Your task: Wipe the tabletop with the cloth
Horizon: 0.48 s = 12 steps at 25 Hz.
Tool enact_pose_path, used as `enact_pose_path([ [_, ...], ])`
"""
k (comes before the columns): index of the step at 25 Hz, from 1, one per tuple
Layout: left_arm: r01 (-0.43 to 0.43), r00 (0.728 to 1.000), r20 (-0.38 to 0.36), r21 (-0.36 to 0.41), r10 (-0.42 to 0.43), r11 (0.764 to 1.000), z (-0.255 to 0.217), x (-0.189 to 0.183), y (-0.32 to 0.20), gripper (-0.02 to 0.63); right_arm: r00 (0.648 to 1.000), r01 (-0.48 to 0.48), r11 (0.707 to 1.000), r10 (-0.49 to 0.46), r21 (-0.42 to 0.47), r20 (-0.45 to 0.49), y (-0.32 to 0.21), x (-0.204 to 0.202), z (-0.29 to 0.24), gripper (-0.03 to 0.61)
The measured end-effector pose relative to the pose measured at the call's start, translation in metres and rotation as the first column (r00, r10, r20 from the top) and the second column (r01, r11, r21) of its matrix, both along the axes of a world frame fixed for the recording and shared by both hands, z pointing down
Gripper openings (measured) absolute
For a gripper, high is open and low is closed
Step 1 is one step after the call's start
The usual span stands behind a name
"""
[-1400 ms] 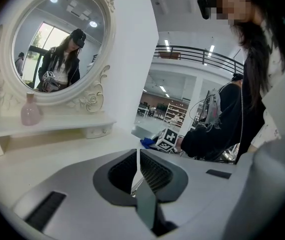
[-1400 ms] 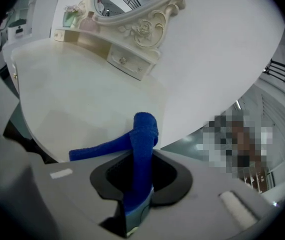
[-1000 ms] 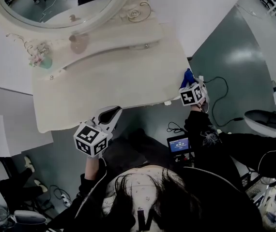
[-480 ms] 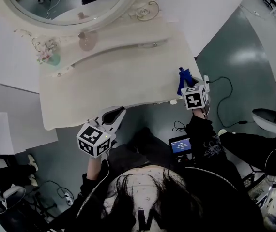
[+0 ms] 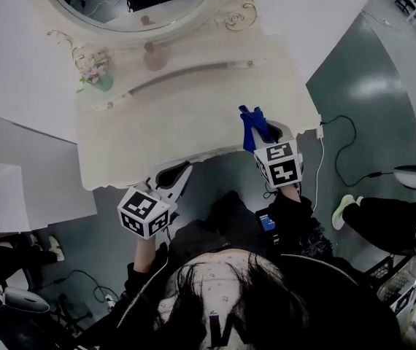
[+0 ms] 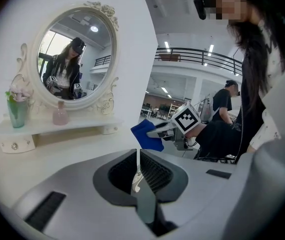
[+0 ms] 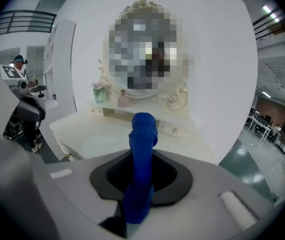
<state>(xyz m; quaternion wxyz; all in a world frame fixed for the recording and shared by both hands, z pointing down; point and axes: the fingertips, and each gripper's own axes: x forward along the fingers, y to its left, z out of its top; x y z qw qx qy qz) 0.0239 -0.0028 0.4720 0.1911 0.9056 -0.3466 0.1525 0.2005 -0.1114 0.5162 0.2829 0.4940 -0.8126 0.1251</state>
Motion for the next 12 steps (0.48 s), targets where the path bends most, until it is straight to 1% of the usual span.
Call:
enact_pose_path([
  [5, -0.01, 1.0, -0.014, 0.012, 0.01, 1.0, -0.001, -0.029, 0.034, 0.002, 0.995, 0.067, 0.998, -0.067, 0.0, 0.074, 0.051, -0.067, -0.01, 0.077],
  [9, 0.006, 0.999, -0.033, 0.026, -0.005, 1.0, -0.003, -0.06, 0.062, 0.002, 0.99, 0.112, 0.994, -0.11, -0.015, 0.088, 0.094, -0.113, -0.011, 0.077],
  [12, 0.018, 0.999, -0.042, 0.024, -0.017, 1.0, -0.001, -0.084, 0.087, 0.002, 0.986, 0.137, 0.991, -0.135, -0.007, 0.093, 0.122, -0.145, -0.014, 0.077],
])
